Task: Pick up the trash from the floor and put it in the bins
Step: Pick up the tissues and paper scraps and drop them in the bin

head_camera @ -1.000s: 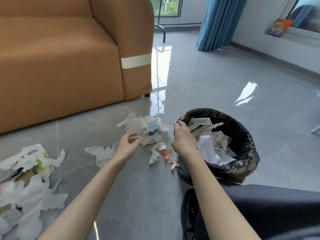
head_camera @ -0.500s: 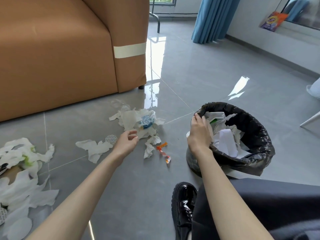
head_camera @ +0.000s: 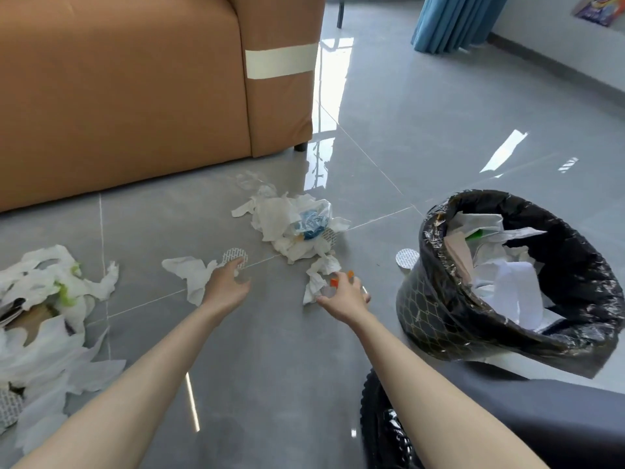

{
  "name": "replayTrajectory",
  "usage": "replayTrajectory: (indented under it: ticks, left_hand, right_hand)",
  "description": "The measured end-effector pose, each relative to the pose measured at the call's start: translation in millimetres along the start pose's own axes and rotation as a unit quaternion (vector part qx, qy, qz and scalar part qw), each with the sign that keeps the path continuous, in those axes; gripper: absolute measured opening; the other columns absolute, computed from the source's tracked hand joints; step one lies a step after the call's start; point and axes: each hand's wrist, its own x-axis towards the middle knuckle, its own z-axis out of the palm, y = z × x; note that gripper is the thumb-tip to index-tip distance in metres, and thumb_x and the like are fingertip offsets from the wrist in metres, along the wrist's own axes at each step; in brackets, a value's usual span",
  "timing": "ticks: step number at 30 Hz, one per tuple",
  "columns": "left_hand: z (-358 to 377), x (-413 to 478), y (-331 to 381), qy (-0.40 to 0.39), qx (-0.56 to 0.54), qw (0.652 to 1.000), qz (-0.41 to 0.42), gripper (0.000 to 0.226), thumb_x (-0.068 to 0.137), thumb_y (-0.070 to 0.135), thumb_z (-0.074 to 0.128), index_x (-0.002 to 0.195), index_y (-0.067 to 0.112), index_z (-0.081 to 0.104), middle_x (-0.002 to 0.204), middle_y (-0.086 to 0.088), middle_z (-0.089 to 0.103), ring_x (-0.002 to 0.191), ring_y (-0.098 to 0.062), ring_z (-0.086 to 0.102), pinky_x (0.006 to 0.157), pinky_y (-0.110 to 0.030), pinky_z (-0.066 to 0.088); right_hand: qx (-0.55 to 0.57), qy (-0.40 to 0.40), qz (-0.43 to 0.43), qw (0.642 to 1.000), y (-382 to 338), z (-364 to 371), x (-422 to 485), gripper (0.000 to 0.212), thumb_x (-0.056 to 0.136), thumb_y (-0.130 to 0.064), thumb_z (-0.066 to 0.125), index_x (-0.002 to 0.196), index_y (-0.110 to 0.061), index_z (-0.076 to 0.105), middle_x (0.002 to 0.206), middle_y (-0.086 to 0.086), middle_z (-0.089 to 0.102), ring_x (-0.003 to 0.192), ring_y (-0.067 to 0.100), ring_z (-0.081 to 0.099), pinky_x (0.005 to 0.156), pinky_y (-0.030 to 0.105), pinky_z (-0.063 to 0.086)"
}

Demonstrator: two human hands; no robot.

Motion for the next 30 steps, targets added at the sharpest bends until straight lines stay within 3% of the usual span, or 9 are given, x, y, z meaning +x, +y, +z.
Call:
replayTrajectory:
  ticks: [6, 10, 12, 17, 19, 22, 25, 28, 30]
  left_hand:
    - [2.1, 35.7, -44.4, -0.008, 0.087, 0.996, -0.017, 0.054, 0.091, 0.023, 0.050, 0.143, 0.025, 0.038, 0.154, -0.008, 0.026, 0.141, -0.029, 0.027, 0.113, -0.038, 0.027]
    - [6.4, 50.0, -50.8, -0.020, 0.114, 0.993, -0.024, 0.055, 0.092, 0.025, 0.049, 0.145, 0.029, 0.033, 0.157, -0.008, 0.018, 0.143, -0.031, 0.020, 0.114, -0.037, 0.021]
    - [8.1, 55.0, -50.0, -0.030, 0.121, 0.992, -0.036, 0.057, 0.091, 0.027, 0.048, 0.145, 0.032, 0.030, 0.158, -0.007, 0.013, 0.144, -0.032, 0.014, 0.115, -0.039, 0.019]
    - [8.9, 63.4, -45.6, -0.046, 0.127, 0.988, -0.079, 0.064, 0.091, 0.025, 0.046, 0.147, 0.039, 0.019, 0.159, -0.006, -0.006, 0.145, -0.038, -0.004, 0.117, -0.048, 0.013]
    - [9.0, 64.6, -41.5, -0.042, 0.123, 0.986, -0.100, 0.065, 0.091, 0.024, 0.046, 0.146, 0.043, 0.017, 0.158, -0.005, -0.012, 0.143, -0.041, -0.010, 0.115, -0.052, 0.012]
    - [7.9, 69.1, -41.3, -0.032, 0.132, 0.984, -0.117, 0.067, 0.089, 0.029, 0.050, 0.145, 0.045, 0.017, 0.157, -0.004, -0.018, 0.141, -0.045, -0.014, 0.114, -0.058, 0.012]
    - [6.7, 74.0, -45.3, -0.017, 0.156, 0.982, -0.108, 0.066, 0.087, 0.036, 0.054, 0.144, 0.043, 0.022, 0.158, 0.001, -0.016, 0.141, -0.045, -0.005, 0.113, -0.056, 0.015]
    - [6.4, 80.0, -46.3, 0.026, 0.206, 0.974, -0.090, 0.060, 0.086, 0.050, 0.052, 0.141, 0.043, 0.030, 0.159, 0.003, -0.005, 0.137, -0.040, 0.012, 0.113, -0.048, 0.015]
    - [7.9, 86.1, -45.1, 0.027, 0.222, 0.971, -0.091, 0.059, 0.086, 0.055, 0.049, 0.141, 0.045, 0.029, 0.159, 0.004, -0.004, 0.137, -0.041, 0.010, 0.112, -0.049, 0.013]
  right_hand:
    - [-0.019, 0.056, 0.024, 0.998, 16.0, 24.8, 29.8, 0.041, 0.089, -0.005, 0.048, 0.129, -0.015, 0.043, 0.134, 0.013, 0.037, 0.126, 0.036, 0.037, 0.099, 0.037, 0.039]
    - [-0.026, 0.094, -0.008, 0.995, 31.3, 38.8, 37.1, 0.019, 0.088, -0.004, 0.052, 0.101, -0.014, 0.062, 0.109, 0.012, 0.059, 0.107, 0.032, 0.054, 0.077, 0.030, 0.042]
    - [0.025, 0.139, 0.008, 0.990, 33.4, 40.4, 35.6, 0.017, 0.087, -0.007, 0.054, 0.092, -0.019, 0.064, 0.101, 0.009, 0.065, 0.104, 0.029, 0.056, 0.077, 0.029, 0.041]
    - [0.107, 0.236, -0.052, 0.964, 5.1, 35.3, 33.3, 0.020, 0.087, -0.009, 0.052, 0.100, -0.016, 0.066, 0.107, 0.007, 0.059, 0.105, 0.029, 0.051, 0.081, 0.029, 0.036]
    - [0.068, 0.220, -0.097, 0.968, -9.5, 34.1, 37.2, 0.021, 0.088, -0.011, 0.053, 0.103, -0.018, 0.066, 0.122, 0.007, 0.050, 0.115, 0.031, 0.042, 0.088, 0.026, 0.032]
    - [0.032, 0.146, -0.057, 0.987, -24.2, 34.4, 47.2, 0.025, 0.085, -0.012, 0.053, 0.106, -0.021, 0.064, 0.145, 0.004, 0.030, 0.122, 0.035, 0.028, 0.101, 0.038, 0.035]
    - [0.001, 0.118, -0.017, 0.993, -29.5, 32.1, 52.9, 0.027, 0.082, -0.021, 0.056, 0.109, -0.019, 0.053, 0.150, 0.002, 0.019, 0.124, 0.036, 0.022, 0.101, 0.046, 0.035]
    - [0.001, 0.087, -0.019, 0.996, -30.9, 33.7, 58.8, 0.050, 0.076, -0.031, 0.057, 0.121, -0.022, 0.039, 0.152, 0.000, 0.015, 0.127, 0.037, 0.021, 0.101, 0.050, 0.035]
    - [-0.017, 0.048, -0.025, 0.998, -28.8, 37.7, 62.6, 0.064, 0.072, -0.038, 0.059, 0.129, -0.030, 0.030, 0.152, 0.001, 0.015, 0.126, 0.040, 0.024, 0.103, 0.053, 0.034]
